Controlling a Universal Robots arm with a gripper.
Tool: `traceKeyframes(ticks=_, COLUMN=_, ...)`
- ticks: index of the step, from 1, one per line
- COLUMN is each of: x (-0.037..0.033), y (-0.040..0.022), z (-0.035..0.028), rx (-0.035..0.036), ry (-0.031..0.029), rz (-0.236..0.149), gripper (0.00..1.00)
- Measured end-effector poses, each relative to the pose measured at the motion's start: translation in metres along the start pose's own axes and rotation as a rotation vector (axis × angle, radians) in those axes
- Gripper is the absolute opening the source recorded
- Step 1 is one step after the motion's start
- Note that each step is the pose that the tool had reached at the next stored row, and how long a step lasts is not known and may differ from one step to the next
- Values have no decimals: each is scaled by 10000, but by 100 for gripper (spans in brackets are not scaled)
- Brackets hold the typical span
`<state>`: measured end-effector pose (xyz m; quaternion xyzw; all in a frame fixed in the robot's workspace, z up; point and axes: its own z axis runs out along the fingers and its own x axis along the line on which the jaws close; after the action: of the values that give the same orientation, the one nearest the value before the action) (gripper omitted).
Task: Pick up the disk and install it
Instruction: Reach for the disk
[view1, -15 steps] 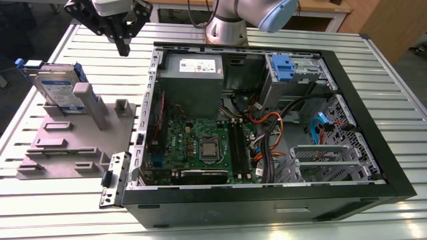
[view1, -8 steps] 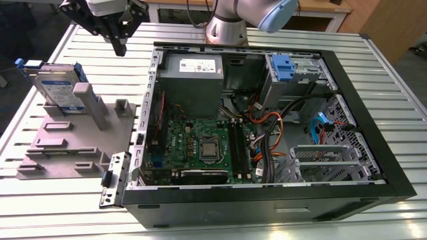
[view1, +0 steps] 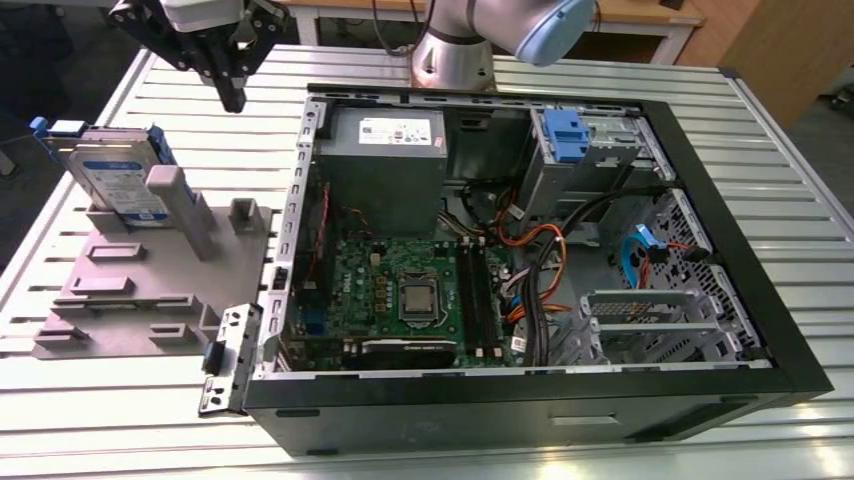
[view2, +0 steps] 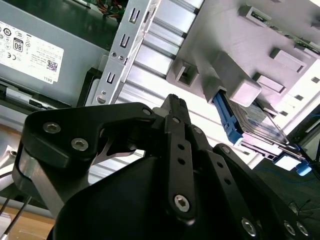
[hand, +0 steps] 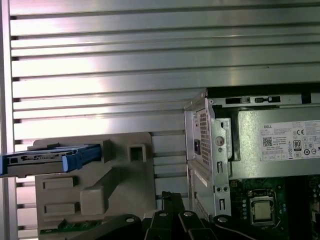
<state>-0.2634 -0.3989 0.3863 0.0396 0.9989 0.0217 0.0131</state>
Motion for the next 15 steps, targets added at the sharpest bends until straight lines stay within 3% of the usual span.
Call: traceKeyframes(ticks=15, x=171, y=-14, z=3, rx=0, ry=0, rz=-1, gripper=11)
